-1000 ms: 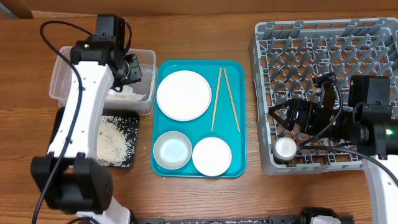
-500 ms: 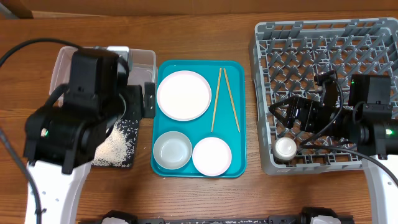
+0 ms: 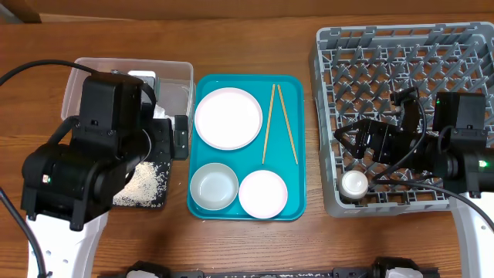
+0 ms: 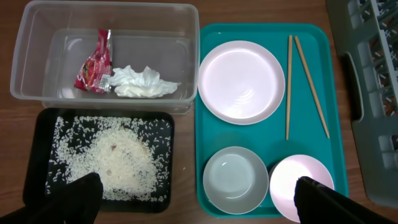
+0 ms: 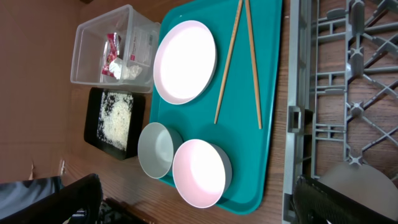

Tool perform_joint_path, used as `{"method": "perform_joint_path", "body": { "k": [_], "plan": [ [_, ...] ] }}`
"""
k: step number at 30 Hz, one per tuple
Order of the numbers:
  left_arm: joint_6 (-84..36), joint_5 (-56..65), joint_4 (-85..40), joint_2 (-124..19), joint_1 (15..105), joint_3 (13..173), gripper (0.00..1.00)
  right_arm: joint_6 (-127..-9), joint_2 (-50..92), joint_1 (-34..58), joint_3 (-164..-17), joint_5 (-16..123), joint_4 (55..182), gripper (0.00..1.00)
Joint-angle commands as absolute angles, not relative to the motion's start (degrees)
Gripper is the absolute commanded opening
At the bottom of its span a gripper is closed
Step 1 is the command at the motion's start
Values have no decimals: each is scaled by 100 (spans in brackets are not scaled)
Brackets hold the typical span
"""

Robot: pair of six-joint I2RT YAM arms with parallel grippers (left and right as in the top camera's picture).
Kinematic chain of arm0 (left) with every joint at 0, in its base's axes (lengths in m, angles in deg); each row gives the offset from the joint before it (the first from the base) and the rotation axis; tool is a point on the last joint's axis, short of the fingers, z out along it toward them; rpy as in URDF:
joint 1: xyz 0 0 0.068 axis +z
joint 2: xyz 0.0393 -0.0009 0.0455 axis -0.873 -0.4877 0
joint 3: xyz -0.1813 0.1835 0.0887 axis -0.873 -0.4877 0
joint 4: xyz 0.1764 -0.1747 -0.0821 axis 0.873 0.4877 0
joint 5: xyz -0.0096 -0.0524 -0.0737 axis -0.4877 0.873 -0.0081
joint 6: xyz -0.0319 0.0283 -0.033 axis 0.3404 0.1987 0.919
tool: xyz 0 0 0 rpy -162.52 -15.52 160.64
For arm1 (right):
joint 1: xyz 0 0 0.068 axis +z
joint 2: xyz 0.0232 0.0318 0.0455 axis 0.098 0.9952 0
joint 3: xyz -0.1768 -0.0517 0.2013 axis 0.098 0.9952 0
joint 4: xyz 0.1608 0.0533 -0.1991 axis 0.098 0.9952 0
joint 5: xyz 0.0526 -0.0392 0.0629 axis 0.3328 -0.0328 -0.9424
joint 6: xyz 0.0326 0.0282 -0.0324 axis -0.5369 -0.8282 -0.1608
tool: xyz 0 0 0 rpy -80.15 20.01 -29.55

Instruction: Sort waste into correct bins and load items into the dishwasher

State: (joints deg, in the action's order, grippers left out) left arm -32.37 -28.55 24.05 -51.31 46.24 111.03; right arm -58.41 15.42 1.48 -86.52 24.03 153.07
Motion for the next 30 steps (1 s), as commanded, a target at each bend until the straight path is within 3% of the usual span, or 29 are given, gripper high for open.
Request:
{"method": "perform_joint_path", "body": {
  "k": [1,10,20,30],
  "plan": [
    [-3344,-2805,2407,-5197,4559,11158,100,-5819,1538,148,-8785,2414,15278,100],
    [-3687,-3612,2210,-4427,4546,10880,100,-5819,1538,148,-8785,2414,15278,100],
    [-4793,-3056,-1239,-2183,4825,7949,100,-5817,1538,148,-8785,2414,15278,100],
    [-4868,-2713,-2668,-218,5199,5612,100,-5817,1538,148,-8785,2414,15278,100]
  ]
}}
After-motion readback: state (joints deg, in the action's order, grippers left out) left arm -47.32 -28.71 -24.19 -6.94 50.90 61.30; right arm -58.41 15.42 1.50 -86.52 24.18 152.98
